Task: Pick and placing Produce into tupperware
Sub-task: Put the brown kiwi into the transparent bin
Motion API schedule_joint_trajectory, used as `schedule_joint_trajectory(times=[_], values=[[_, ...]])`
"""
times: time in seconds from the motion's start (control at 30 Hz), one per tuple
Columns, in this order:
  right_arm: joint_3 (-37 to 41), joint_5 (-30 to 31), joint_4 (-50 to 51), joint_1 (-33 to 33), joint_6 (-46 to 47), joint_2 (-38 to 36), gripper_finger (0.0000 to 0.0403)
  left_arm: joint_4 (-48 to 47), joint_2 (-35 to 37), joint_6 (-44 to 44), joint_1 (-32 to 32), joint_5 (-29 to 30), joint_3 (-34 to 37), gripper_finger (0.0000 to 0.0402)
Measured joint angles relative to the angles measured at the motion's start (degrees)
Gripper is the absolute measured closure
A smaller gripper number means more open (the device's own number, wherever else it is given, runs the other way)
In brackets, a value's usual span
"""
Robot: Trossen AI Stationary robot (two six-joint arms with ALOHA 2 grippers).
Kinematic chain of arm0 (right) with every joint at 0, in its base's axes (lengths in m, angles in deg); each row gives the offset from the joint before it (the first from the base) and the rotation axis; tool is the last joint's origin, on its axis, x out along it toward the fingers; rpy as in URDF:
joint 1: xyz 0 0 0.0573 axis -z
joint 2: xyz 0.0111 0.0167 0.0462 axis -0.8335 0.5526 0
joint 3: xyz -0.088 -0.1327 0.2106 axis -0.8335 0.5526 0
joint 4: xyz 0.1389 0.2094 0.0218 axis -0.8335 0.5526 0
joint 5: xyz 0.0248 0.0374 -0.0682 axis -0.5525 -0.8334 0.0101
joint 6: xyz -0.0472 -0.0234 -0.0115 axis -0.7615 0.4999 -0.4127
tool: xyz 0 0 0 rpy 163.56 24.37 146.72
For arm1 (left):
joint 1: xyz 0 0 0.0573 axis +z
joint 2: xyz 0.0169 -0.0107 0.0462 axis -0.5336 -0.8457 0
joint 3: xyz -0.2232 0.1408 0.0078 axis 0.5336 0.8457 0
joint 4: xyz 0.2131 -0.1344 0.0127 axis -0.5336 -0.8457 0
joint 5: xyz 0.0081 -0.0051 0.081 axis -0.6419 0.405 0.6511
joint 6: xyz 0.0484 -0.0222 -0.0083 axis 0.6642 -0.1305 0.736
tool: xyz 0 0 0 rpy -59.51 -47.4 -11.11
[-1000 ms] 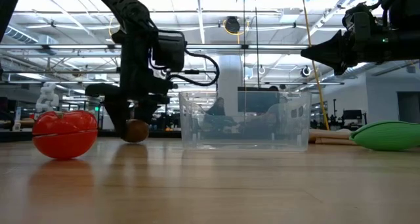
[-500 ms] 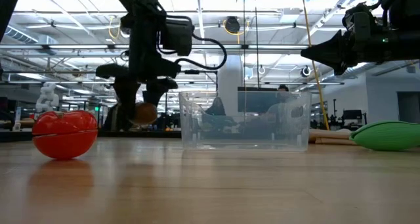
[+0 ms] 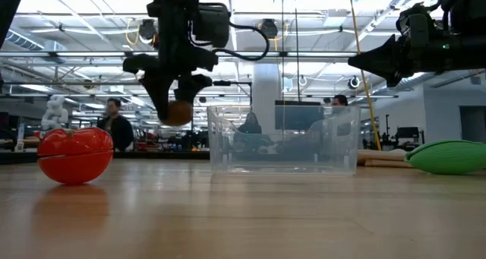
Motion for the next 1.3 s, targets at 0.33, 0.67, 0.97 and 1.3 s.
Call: schedule_joint_trajectory(times=[0.33, 0.67, 0.97, 1.3], values=[[0.0, 0.0, 0.0, 0.0, -0.02, -0.02, 0.0403, -2.9, 0.02, -0.35, -0.39, -1.18, -2.5, 0.0167], [0.0, 0.0, 0.0, 0.0, -0.02, 0.0, 0.0403, -8.55, 0.06, -1.94, -1.55, -1.36, -10.16, 0.0157], [0.0, -0.01, 0.04, 0.02, -0.02, -0.02, 0.0403, -10.78, 0.55, -2.21, -1.55, -3.04, -15.32, 0.0156], [0.0, 0.0, 0.07, 0.02, -0.02, -0.02, 0.0403, -16.0, 1.36, -2.84, -1.24, -2.17, -21.78, 0.0156]])
